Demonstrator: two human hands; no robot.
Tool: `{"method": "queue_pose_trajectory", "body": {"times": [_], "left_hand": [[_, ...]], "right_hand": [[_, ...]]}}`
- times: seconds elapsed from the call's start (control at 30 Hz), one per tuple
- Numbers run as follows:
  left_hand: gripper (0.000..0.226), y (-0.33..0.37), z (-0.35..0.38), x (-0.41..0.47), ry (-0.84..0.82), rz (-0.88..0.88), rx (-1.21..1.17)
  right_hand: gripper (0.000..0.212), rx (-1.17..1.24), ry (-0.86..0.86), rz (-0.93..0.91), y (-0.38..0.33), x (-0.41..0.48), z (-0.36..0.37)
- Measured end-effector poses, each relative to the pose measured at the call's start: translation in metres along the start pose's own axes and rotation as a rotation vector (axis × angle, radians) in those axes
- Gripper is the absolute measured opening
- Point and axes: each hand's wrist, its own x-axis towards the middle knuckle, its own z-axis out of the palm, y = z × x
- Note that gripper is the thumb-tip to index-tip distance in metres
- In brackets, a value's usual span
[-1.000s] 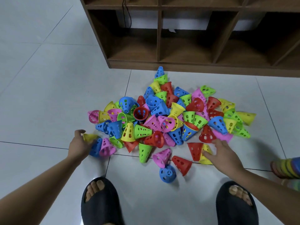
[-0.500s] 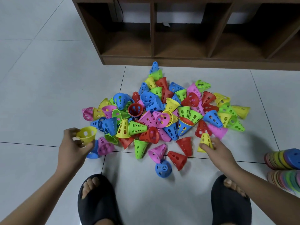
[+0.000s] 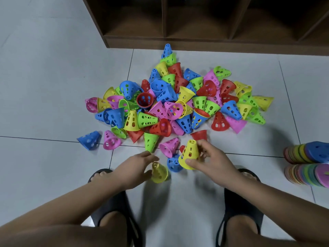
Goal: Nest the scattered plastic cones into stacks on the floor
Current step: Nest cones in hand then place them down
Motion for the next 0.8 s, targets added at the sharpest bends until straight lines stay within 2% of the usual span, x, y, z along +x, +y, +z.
{"method": "queue_pose_trajectory", "body": {"times": [0.07,0.13,0.23,0.3,0.4,0.5,0.57,0.63,0.8], "left_hand": [[0.044,0.005,0.005,0.007,-0.039,0.002,0.016],[0.049,0.009,0.012,0.012,-0.085,-0.011,0.009],[0.060,0.013,0.026,0.009,-0.125,-0.017,-0.056],[0.054,0.014,0.035,0.000,-0.087,-0.001,-0.086],[0.038,0.018,0.047,-0.024,-0.016,0.238,-0.032],[0.042,0.027,0.061,-0.040,-0.128,0.580,0.021],[0.045,0.031,0.069,-0.040,-0.214,0.705,0.090],[0.045,0.032,0.074,-0.036,-0.245,0.728,0.110],[0.049,0.027,0.076,-0.027,-0.231,0.623,0.136]], "right_hand": [[0.041,-0.066,-0.054,-0.059,-0.001,0.000,0.010],[0.046,-0.139,-0.072,-0.120,0.001,0.000,0.018],[0.042,-0.231,-0.115,-0.186,0.006,-0.004,0.026],[0.042,-0.299,-0.157,-0.193,0.012,-0.008,0.029],[0.046,-0.333,-0.175,-0.176,0.022,-0.013,0.029],[0.048,-0.369,-0.145,-0.149,0.024,-0.014,0.022],[0.047,-0.386,-0.140,-0.140,0.025,-0.015,0.019],[0.045,-0.383,-0.166,-0.124,0.028,-0.021,0.018],[0.047,-0.435,-0.173,-0.109,0.040,-0.038,0.014]]}}
